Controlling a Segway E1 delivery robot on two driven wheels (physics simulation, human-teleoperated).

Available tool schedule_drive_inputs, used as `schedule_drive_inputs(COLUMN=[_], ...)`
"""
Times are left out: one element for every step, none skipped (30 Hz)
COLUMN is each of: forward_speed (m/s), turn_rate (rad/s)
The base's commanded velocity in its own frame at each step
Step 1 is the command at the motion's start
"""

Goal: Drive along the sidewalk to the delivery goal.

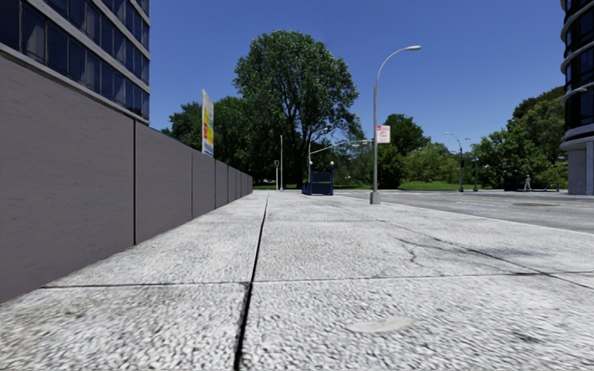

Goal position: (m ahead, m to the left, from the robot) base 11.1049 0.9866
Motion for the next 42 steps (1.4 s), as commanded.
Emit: schedule_drive_inputs(forward_speed=[1.31,1.32,1.55,1.55,2.00,2.00,2.00,2.00,2.00,2.00,2.00,2.00,2.00,2.00,2.00,2.00,2.00,2.00,2.00,2.00,2.00,2.00,2.00,2.00,2.00,2.00,2.00,2.00,2.00,2.00,2.00,2.00,2.00,2.00,2.00,2.00,2.00,2.00,2.00,2.00,2.00,2.00], turn_rate=[0.00,0.00,0.00,0.00,0.00,0.00,0.00,0.00,0.00,0.00,0.00,0.00,0.00,0.01,0.10,0.10,0.15,0.18,0.19,0.19,0.20,0.20,0.26,0.26,0.26,0.27,0.00,0.00,0.00,0.00,0.00,0.00,0.00,0.00,0.00,0.00,0.00,0.00,0.00,0.00,0.00,0.00])
